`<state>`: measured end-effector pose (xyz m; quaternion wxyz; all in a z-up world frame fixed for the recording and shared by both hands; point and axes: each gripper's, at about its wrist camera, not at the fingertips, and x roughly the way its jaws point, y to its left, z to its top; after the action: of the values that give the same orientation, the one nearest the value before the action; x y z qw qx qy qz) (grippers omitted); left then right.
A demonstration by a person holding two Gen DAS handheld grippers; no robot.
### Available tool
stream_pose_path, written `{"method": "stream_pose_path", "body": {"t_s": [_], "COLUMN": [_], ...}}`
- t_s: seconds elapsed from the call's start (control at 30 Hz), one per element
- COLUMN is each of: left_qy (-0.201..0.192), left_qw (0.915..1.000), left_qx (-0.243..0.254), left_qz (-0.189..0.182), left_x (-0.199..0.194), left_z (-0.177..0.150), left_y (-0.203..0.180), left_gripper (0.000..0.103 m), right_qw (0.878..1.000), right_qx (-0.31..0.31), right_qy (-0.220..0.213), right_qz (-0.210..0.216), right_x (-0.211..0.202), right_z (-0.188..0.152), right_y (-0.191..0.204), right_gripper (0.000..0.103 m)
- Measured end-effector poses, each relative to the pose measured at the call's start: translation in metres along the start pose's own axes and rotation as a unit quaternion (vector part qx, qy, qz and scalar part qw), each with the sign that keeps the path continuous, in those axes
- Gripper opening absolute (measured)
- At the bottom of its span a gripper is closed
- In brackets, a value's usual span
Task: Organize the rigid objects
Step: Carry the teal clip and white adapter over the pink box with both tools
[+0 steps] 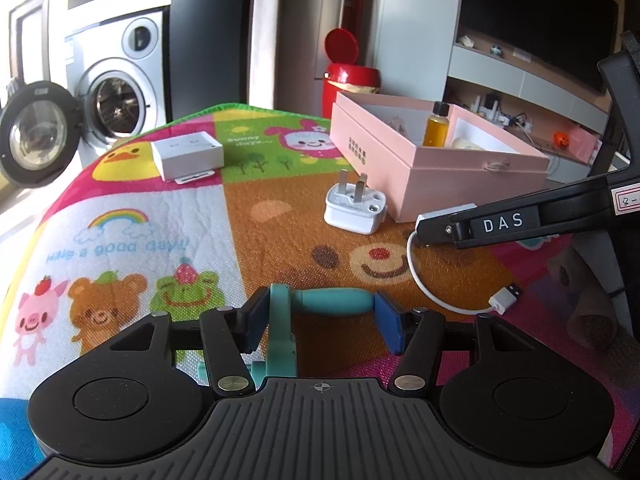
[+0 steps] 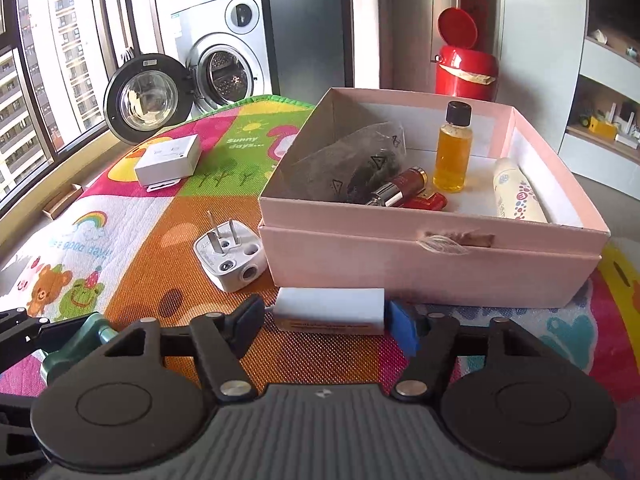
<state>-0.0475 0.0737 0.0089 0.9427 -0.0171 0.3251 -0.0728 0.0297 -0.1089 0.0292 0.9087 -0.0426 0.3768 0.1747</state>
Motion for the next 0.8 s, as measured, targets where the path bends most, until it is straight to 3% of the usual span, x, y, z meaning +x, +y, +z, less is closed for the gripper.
{"method": "stream_pose_path", "body": {"t_s": [0.17, 0.27, 0.37, 0.43, 0.6, 0.7, 0.8], "left_qy": [-0.004, -0.008, -0.042, -0.088, -0.167, -0.193, -0.189], "left_qw": [0.9999, 0.9983, 0.9940, 0.9881, 0.9757, 0.9718, 0.9716], "left_qx": [0.004, 0.027, 0.050, 0.059, 0.091, 0.055, 0.030], "left_qz": [-0.011, -0.051, -0.087, -0.112, -0.109, -0.124, -0.140], "left_x": [-0.007, -0.019, -0.043, -0.062, -0.073, -0.049, -0.014], "left_z": [-0.002, -0.003, 0.009, 0.033, 0.111, 0.155, 0.177], "left_y": [-0.003, -0.014, -0.032, -0.044, -0.076, -0.086, -0.096], "left_gripper": [0.061, 0.061, 0.061, 0.060, 0.061, 0.060, 0.061], "right_qw": [0.999, 0.997, 0.993, 0.988, 0.968, 0.963, 0.959], "right_qx": [-0.041, -0.062, -0.072, -0.072, -0.069, -0.054, -0.045], "right_qy": [-0.017, -0.040, -0.094, -0.139, -0.241, -0.260, -0.267], "right_qz": [0.011, 0.021, 0.012, -0.003, -0.026, -0.049, -0.081], "right_x": [-0.035, -0.070, -0.118, -0.148, -0.198, -0.196, -0.178], "right_z": [-0.011, -0.012, -0.001, 0.014, 0.078, 0.118, 0.143], "right_y": [-0.012, -0.024, -0.037, -0.045, -0.068, -0.080, -0.091], "right_gripper": [0.061, 0.061, 0.061, 0.061, 0.061, 0.061, 0.061]}}
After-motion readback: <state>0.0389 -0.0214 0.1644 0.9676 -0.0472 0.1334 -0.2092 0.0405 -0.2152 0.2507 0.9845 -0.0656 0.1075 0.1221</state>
